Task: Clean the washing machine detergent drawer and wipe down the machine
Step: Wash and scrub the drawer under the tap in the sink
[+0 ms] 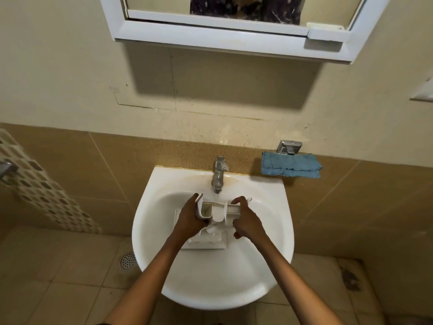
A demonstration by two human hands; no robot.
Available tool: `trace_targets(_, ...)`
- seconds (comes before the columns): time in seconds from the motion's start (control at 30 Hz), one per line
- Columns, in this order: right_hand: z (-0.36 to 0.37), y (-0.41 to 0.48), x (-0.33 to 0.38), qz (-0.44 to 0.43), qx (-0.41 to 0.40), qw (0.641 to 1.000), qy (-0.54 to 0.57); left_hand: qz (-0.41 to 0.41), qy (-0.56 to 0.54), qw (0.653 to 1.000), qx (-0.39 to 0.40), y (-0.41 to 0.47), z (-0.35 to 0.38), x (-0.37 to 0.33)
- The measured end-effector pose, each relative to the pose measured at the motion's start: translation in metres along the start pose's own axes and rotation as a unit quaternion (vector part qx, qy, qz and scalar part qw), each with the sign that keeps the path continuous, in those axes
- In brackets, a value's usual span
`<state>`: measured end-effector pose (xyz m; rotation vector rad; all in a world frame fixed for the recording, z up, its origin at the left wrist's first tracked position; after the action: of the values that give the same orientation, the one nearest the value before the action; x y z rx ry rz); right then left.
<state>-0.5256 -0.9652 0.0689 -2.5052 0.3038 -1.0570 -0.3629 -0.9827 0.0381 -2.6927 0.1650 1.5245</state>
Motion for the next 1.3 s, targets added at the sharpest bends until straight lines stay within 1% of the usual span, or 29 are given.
trace_targets(0.07,-0.002,0.000,0.001,-0.003,0.028,0.999,-0.046,0.004,-0.002,1.000,0.001,-0.002,-0.001,-0.001)
trace_targets(0.17,-0.012,0.002,-0.001,-0.004,0.118,0.988,-0.102,0.013,-0.004,1.000,0.004,-0.005,-0.003,-0.003)
trace_targets(0.27,-0.026,-0.001,-0.001,-0.003,0.188,0.979,-0.077,0.013,0.003,1.000,0.013,-0.008,-0.005,-0.002)
trace_targets(0.33,-0.036,-0.005,0.002,-0.025,0.201,0.976,-0.080,0.001,0.007,1.000,0.021,-0.010,-0.005,0.001)
trace_targets(0.43,-0.056,-0.004,0.004,-0.050,0.174,0.980,-0.079,0.006,0.008,1.000,0.023,-0.012,-0.007,-0.001)
trace_targets(0.53,-0.063,0.003,0.004,-0.016,0.142,0.990,-0.001,0.015,0.025,0.999,0.015,-0.015,-0.007,-0.007)
trace_targets(0.57,-0.061,0.007,0.004,-0.004,0.118,0.993,0.021,0.011,0.053,0.998,0.015,-0.016,-0.006,-0.009)
trace_targets(0.67,-0.052,0.018,0.002,0.028,0.045,0.998,0.029,0.022,0.160,0.987,0.014,-0.020,-0.003,-0.017)
trace_targets(0.73,-0.045,0.022,-0.001,0.066,0.040,0.995,0.069,0.045,0.237,0.970,0.012,-0.023,-0.001,-0.027)
trace_targets(0.8,-0.038,0.021,-0.003,0.107,0.072,0.979,0.155,0.085,0.313,0.946,-0.023,-0.028,-0.001,-0.041)
trace_targets(0.87,-0.030,0.019,-0.004,0.147,0.094,0.948,0.266,0.131,0.372,0.918,-0.040,-0.031,0.004,-0.048)
trace_targets(0.93,-0.022,0.024,-0.010,0.183,0.080,0.912,0.359,0.166,0.409,0.896,-0.053,-0.032,0.012,-0.051)
trace_targets(1.0,-0.015,0.030,-0.016,0.201,0.062,0.889,0.406,0.211,0.421,0.880,-0.069,-0.031,0.020,-0.051)
trace_targets(1.13,-0.012,0.036,-0.022,0.144,0.054,0.913,0.378,0.304,0.437,0.845,-0.051,-0.031,0.027,-0.047)
trace_targets(1.23,-0.006,0.037,-0.031,0.143,0.046,0.910,0.387,0.325,0.448,0.833,-0.005,-0.025,0.029,-0.035)
trace_targets(1.3,-0.002,0.041,-0.037,0.128,0.041,0.915,0.380,0.341,0.446,0.827,0.010,-0.023,0.027,-0.027)
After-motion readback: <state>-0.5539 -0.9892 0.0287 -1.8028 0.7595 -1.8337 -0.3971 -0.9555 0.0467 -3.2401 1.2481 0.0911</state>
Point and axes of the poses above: each hand's wrist, its own y-axis towards the middle knuckle, its own z-axis out of the palm, x = y × z, the point moved 2 cm from there along y, towards the middle knuckle, and after that the axes turned 3 degrees about z, right-handed, at the moved point
